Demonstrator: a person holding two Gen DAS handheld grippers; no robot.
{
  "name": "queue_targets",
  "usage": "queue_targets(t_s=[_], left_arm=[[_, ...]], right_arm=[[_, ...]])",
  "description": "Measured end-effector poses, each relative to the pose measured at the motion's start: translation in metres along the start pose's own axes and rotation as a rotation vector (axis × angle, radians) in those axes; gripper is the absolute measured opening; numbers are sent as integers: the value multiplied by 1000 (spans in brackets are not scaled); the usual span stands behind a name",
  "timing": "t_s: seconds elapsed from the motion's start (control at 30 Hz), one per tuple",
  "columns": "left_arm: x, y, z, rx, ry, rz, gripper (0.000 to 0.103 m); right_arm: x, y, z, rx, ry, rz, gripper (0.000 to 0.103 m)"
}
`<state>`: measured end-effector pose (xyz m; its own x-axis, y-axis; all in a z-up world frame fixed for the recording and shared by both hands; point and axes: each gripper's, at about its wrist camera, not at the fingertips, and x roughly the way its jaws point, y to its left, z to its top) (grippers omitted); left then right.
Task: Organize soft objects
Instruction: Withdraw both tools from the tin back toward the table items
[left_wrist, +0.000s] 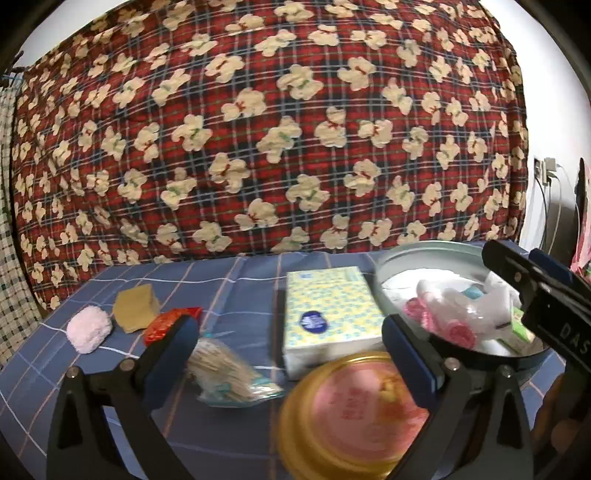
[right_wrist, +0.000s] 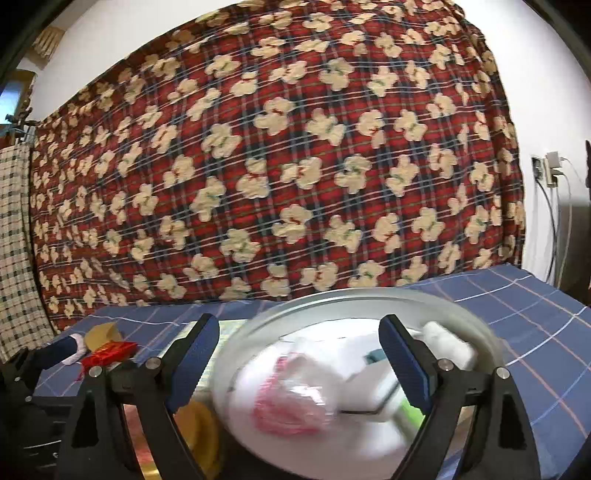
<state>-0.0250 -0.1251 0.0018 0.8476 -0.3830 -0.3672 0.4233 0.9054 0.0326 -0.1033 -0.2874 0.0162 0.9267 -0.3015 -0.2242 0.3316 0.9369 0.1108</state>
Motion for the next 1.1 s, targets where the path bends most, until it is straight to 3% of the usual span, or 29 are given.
queue_targets(t_s=[0.47, 0.73, 1.1], left_arm=[[5, 72, -4, -56, 22, 80, 101], [11, 126, -5, -92, 31, 172, 101], [21, 200, -9, -228, 77, 292, 101]], right_arm=[[10, 76, -11, -42, 45, 129, 90], [17, 118, -17, -100, 81, 191, 90], [40, 177, -30, -245, 219, 271, 90]])
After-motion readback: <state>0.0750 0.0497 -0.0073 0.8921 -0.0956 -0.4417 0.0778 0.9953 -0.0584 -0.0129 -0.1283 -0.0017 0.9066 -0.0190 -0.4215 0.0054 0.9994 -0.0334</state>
